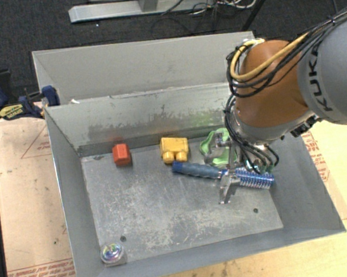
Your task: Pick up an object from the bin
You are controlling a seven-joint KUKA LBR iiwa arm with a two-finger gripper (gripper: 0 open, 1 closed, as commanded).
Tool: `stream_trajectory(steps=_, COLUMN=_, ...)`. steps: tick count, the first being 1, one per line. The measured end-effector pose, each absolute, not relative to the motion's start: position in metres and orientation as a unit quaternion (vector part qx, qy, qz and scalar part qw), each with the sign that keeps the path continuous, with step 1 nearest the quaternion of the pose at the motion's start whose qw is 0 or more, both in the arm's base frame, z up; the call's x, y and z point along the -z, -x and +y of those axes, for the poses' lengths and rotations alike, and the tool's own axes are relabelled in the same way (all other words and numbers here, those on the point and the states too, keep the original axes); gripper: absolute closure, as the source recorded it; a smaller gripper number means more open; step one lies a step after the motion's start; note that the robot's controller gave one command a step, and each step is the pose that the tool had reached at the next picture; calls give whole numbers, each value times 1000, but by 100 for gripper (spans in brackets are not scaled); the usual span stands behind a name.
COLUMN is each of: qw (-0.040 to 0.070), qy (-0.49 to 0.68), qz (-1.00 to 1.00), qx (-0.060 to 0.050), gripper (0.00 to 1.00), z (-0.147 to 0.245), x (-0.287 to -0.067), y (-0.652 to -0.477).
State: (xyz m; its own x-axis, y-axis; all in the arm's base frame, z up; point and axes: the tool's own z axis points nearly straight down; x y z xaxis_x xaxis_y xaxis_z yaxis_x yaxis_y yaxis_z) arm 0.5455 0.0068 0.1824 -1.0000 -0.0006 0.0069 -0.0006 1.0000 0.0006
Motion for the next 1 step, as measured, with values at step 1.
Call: stream_trajectory(steps=1, qw=-11, qy=-43, qz=-999, qx=0, gripper=0, z=-75, x=-74, y=-564)
